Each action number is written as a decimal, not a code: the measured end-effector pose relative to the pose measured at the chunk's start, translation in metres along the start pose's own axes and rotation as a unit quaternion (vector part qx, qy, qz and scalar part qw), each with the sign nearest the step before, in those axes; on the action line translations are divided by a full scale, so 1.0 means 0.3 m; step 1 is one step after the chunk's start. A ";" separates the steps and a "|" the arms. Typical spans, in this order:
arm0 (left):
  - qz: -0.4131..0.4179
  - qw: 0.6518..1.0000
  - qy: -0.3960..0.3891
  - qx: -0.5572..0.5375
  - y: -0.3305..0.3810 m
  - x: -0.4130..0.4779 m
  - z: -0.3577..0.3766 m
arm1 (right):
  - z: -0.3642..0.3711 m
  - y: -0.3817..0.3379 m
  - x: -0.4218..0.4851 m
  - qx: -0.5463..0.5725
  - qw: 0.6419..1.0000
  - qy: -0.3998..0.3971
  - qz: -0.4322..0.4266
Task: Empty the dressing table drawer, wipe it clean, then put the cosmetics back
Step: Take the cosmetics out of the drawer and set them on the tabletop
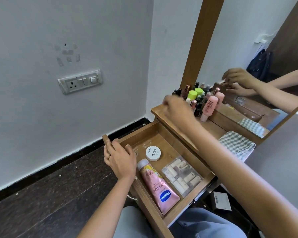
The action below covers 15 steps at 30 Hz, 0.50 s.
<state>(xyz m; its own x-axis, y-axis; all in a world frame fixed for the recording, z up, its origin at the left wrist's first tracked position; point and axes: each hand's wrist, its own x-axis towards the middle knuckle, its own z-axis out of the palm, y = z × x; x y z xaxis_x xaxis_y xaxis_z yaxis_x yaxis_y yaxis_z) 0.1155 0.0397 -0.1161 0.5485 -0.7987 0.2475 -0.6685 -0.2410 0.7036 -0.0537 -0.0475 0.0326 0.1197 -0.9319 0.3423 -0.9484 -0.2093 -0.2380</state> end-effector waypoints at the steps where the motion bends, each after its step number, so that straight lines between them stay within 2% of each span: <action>1: 0.000 1.000 0.001 0.000 0.000 0.000 0.000 | 0.044 -0.015 -0.050 0.004 0.999 -0.052 -0.015; 4: 0.000 1.000 0.003 0.000 0.000 0.001 0.000 | 0.215 -0.024 -0.176 -0.046 0.968 -0.231 -0.081; 6: -0.004 1.000 0.002 -0.001 0.000 0.000 -0.001 | 0.314 0.001 -0.216 -0.091 0.943 -0.297 -0.122; 11: -0.008 1.000 -0.002 0.006 0.003 0.000 -0.004 | 0.404 0.032 -0.223 -0.141 0.893 -0.401 -0.150; 15: -0.012 1.000 -0.004 0.006 0.000 0.001 -0.002 | 0.424 0.031 -0.212 -0.111 0.897 -0.402 -0.146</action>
<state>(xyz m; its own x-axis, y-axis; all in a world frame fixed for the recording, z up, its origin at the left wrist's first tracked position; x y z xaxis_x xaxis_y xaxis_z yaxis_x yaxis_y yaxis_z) 0.1159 0.0399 -0.1156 0.5606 -0.7968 0.2253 -0.6609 -0.2666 0.7016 -0.0328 -0.0279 -0.1070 0.4599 -0.7783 -0.4276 -0.8670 -0.4977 -0.0266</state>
